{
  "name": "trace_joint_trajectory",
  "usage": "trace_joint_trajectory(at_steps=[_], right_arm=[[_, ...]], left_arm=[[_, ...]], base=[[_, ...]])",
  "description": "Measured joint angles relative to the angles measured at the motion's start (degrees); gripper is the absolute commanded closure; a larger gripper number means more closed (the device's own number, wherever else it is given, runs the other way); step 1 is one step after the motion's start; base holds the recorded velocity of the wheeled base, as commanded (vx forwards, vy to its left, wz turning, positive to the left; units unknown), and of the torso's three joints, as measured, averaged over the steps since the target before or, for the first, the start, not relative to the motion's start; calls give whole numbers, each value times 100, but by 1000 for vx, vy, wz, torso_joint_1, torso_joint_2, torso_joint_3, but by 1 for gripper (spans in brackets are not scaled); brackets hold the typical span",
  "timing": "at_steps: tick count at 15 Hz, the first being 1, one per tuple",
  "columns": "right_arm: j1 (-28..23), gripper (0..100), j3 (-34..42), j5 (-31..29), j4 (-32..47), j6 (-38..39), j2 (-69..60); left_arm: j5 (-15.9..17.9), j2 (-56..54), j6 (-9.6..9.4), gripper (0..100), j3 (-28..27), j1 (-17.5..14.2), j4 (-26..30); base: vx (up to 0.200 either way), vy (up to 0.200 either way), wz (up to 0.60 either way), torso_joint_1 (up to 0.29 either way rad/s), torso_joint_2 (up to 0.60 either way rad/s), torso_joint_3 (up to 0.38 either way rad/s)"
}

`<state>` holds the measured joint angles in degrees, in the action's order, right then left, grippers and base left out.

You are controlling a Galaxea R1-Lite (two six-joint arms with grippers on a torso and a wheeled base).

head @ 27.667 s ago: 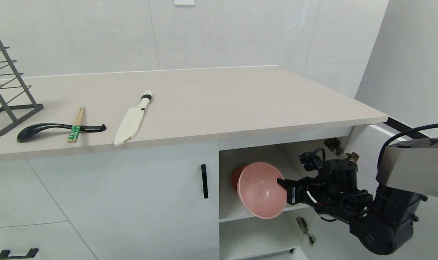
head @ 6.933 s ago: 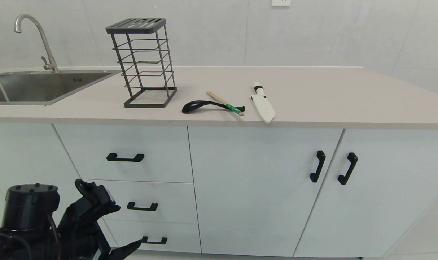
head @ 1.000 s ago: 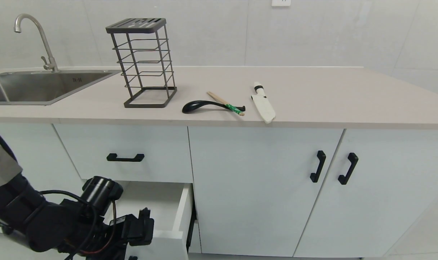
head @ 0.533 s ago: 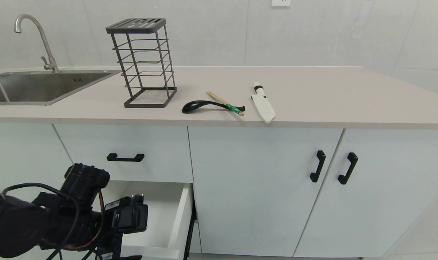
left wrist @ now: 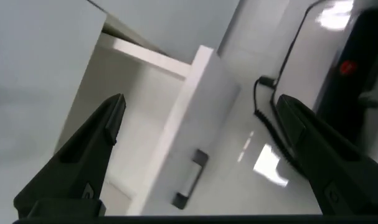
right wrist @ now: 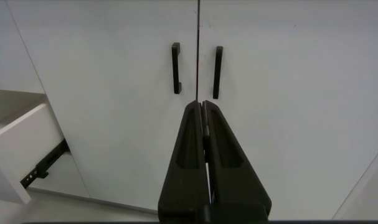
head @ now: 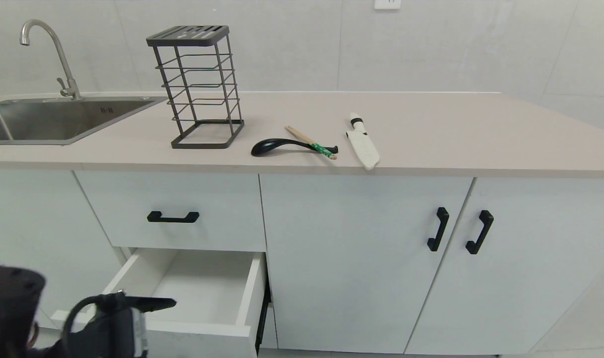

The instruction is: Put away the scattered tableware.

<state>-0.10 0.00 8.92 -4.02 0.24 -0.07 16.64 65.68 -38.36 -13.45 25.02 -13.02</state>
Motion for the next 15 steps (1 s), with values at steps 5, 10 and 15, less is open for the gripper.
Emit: trace_joint_trajectory(at_steps=[5,10,15], right_arm=[[0,100,0,0,11,-9,0],[0,100,0,0,1,-2,0],[0,100,0,2,1,-6,0]], left_arm=[[-416,-1270,935,0,909,-1054,-200],[-1044,1146,1382,0,640,-1723,-1949],[-1786,3440,2726,0,20,-1537,-2773]], base=[[0,0,0,0,0,0],[0,0,0,0,0,0],[0,0,0,0,0,0]])
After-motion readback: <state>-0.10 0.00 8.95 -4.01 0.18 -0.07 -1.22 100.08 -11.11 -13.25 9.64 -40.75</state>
